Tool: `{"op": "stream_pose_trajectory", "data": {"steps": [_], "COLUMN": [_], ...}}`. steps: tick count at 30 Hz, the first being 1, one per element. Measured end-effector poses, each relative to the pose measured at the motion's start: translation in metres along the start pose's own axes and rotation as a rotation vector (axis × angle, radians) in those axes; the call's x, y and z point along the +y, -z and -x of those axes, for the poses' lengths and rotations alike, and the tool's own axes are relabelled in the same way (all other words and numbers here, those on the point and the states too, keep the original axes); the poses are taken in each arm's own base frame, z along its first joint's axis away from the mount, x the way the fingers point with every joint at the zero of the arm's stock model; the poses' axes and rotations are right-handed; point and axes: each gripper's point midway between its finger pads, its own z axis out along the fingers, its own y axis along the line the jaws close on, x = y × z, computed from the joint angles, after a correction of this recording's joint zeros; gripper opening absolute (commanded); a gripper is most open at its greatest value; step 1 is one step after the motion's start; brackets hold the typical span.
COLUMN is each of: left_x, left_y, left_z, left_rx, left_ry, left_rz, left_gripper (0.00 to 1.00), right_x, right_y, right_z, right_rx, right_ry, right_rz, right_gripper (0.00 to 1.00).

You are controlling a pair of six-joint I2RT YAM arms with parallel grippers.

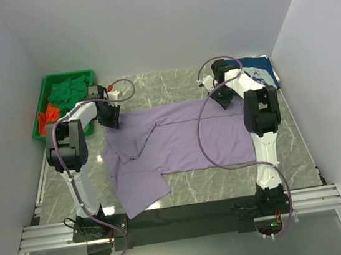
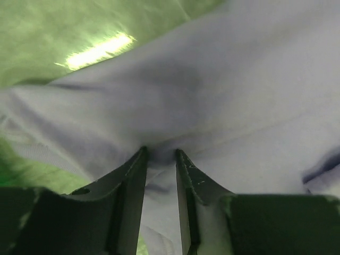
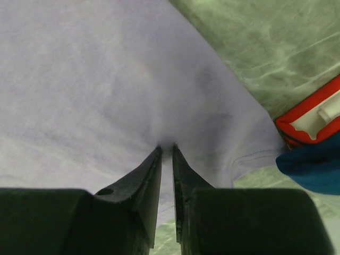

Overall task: Fold and stack the t-shirts
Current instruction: Fold the tshirt

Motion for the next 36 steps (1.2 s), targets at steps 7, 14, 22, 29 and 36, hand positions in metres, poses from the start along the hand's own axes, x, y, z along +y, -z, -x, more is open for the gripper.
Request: {"op": "stream_pose_trajectory", "data": {"steps": [7,14,22,29,36], "left_x": [0.034,0.055,-0.006,-0.074,-0.087], "left_y": [-0.016,-0.027,0.041,0.046,0.009], "left_z": [0.027,0.071,0.059,0.054,0.028], "left_rx": [-0.027,-0.115,-0.17,-0.169,-0.058], "left_ry": [0.044,0.041,0.001,-0.063,-0.008], "left_rz": [0.115,0.098,-0.13,-0.261,-0.303], "left_gripper": [0.33,0.49,0.67,0.67,0.65], "right_x": [-0.006,-0.021,0.0,0.012,0.021], "right_y": [0.001,-0.001,0.023,0.068,0.07], "right_z": [-0.006,0.013,0.016,0.013,0.004], "right_rx": [0.04,0.023,-0.036,-0.101,-0.088], "right_ry": [-0.025,-0.07,-0.095,-0.105,-0.115], "right_rz": [-0.044,-0.069,0.003,0.01,0.027], "right_gripper": [0.21,0.36,0.41,0.41,0.41]}}
